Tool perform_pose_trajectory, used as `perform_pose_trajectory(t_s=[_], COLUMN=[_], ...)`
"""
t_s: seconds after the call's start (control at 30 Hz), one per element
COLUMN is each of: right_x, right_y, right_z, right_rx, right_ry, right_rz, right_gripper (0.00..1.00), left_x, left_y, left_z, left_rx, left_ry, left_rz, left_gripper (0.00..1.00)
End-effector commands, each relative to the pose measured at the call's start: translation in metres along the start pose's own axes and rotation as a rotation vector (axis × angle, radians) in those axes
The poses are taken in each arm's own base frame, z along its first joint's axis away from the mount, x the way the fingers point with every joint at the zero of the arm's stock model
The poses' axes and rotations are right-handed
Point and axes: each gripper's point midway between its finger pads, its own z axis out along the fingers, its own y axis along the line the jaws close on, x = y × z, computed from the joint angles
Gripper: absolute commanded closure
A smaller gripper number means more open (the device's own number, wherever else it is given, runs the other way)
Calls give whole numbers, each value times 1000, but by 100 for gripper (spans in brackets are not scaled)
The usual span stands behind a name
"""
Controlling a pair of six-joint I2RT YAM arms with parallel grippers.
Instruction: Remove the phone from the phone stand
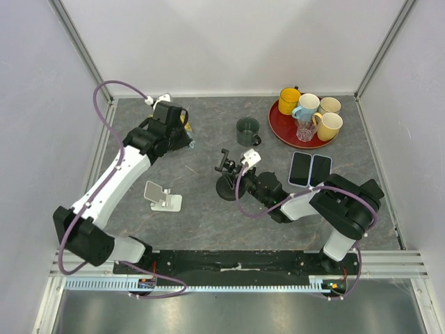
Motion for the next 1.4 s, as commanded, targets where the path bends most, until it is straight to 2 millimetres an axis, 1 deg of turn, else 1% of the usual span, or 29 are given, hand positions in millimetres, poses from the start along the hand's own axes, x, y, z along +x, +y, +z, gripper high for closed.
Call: perform_pose_trajectory(t_s=[0.0,0.1,0.13,0.27,0.37,0.4,0.47,0.53,0.57,0.6,0.63,0.67,0.7,0.73,0.77,0.8,0.83,0.87,0.9,0.93,0.97,1.0,1.03,1.1,1.13,1.2,1.23,1.33,1.37], right_x=[89,79,73,56,50,40,53,52,51,51,43,37,36,20,12,10,-8,-16,-18,-36,-43,-42,-61,-68,-84,-93,-106,-124,-129], right_y=[-29,-31,-30,-28,-28,-24,-26,-24,-23,-22,-22,-21,-22,-21,-19,-19,-17,-15,-13,-8,-6,-6,-2,-1,3,9,15,29,38], right_z=[-16,8,22,61,88,100,106,110,109,108,106,104,100,97,94,88,83,80,74,67,61,52,43,29,19,8,0,-12,-15], right_rx=[104,111,109,96,92,86,89,72,70,71,73,74,75,74,71,71,66,59,45,31,23,16,9,3,-15,-41,-60,-83,-93], right_ry=[335,303,289,245,240,218,263,261,260,264,256,250,253,229,218,220,192,183,186,161,152,159,123,116,90,76,54,19,8], right_rz=[-34,-58,-73,-111,-140,-140,-133,-127,-123,-114,-113,-115,-120,-127,-131,-135,-143,-145,-147,-150,-150,-150,-149,-159,-164,-205,-221,-298,-322], right_gripper=[100,100,100,100,100,99,94,83,77,64,58,46,40,35,26,22,19,14,12,11,9,8,8,7,7,6,6,6,6], left_x=[-7,-4,-4,-8,-6,-7,-3,-2,-1,0,-1,-1,-2,-3,-3,-4,-8,-9,-10,-16,-17,-19,-24,-25,-28,-26,-26,-20,-15], left_y=[9,17,18,23,26,26,27,26,25,24,23,22,21,19,17,16,14,12,12,7,4,1,-4,-11,-15,-24,-28,-38,-47], left_z=[-33,-51,-55,-81,-92,-98,-103,-107,-109,-110,-112,-114,-115,-116,-115,-116,-118,-116,-116,-119,-117,-117,-121,-119,-121,-118,-116,-108,-112], left_rx=[33,29,31,47,57,69,80,94,103,106,113,117,120,128,133,133,137,130,129,142,146,150,165,180,194,219,230,254,294], left_ry=[-36,-30,-27,-46,-46,-52,-40,-35,-30,-26,-28,-24,-22,-21,-15,-14,-22,-14,-14,-25,-19,-19,-28,-9,-8,20,28,74,111], left_rz=[41,52,54,51,48,43,39,35,31,31,27,14,10,6,1,-8,-16,-23,-30,-38,-48,-54,-63,-89,-102,-133,-144,-187,-203], left_gripper=[98,98,98,98,98,98,98,98,98,98,98,98,98,98,98,98,98,98,98,98,98,98,98,98,98,98,98,98,98])
